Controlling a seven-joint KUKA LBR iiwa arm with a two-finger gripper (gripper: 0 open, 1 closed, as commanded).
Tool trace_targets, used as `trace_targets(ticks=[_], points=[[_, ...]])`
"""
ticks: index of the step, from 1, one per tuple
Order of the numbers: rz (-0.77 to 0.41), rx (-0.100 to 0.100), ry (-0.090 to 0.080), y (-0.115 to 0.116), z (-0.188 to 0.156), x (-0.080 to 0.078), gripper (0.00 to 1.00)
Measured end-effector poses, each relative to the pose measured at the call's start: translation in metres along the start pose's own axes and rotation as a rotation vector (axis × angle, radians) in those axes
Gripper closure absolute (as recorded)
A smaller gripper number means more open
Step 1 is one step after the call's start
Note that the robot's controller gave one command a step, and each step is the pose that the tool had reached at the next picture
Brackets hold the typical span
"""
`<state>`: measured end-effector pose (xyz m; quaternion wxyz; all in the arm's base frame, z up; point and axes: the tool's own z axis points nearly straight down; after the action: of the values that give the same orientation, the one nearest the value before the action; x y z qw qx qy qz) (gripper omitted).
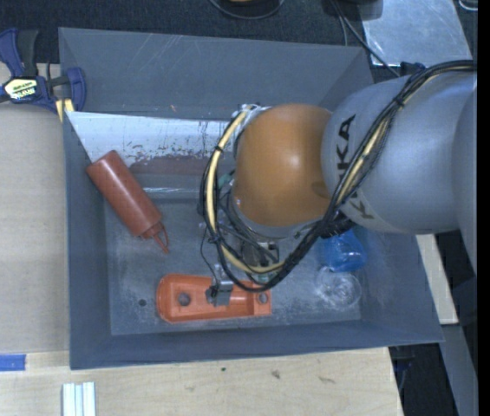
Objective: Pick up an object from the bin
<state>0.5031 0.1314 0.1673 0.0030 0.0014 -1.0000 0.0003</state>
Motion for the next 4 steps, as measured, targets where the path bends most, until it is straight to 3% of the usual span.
trace_targets(ticks=[2,3,4], points=[[-0.002,-0.002,-0.009,-0.001,-0.003,-0.002,0.00],[-0.222,0.002,-0.008,-0.043,0.026,-0.017,0.00],[-0.150,-0.002,-0.007,0.035,0.100,0.011,0.00]])
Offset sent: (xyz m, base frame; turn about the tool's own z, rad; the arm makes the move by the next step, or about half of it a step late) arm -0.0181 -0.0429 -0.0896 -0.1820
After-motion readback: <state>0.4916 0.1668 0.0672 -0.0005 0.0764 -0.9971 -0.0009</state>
